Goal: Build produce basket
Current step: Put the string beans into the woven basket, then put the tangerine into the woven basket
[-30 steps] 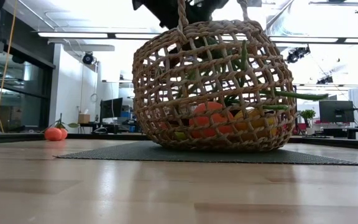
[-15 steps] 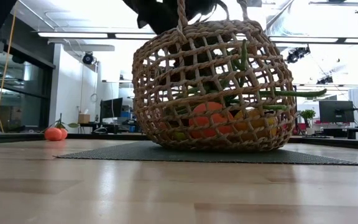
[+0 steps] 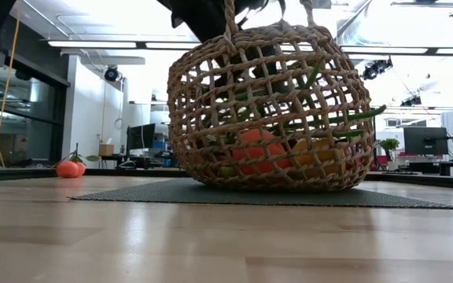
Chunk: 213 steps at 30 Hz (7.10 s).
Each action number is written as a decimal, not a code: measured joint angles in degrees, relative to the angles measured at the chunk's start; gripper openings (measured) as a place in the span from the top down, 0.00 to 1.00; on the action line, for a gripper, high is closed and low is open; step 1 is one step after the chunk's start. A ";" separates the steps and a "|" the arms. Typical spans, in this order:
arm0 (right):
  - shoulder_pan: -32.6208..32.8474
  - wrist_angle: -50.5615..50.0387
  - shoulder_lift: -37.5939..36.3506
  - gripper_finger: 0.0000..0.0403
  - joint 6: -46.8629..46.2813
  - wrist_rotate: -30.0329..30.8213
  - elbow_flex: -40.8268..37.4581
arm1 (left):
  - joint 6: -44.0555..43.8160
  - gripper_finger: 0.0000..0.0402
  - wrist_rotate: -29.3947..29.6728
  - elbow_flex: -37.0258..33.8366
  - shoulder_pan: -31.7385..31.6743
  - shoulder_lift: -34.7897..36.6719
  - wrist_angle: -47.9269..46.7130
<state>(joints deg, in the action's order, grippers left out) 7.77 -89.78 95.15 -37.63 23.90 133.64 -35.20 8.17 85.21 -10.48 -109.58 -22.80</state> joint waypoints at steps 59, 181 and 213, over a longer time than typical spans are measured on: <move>0.00 -0.15 -0.59 0.40 15.51 -6.96 -1.46 | 16.38 0.30 -8.22 -22.89 4.46 62.78 13.19; -9.79 54.82 -38.77 0.40 22.59 4.28 -65.16 | -1.66 1.00 20.26 -50.67 -35.25 56.92 -3.55; -9.75 56.16 -39.01 0.40 21.04 0.27 -65.16 | 19.25 0.93 21.83 -31.00 2.29 66.14 -1.68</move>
<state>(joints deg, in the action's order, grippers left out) -1.98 -33.62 56.14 -16.59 24.17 68.49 -15.96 29.99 54.22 -8.19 -43.44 -24.48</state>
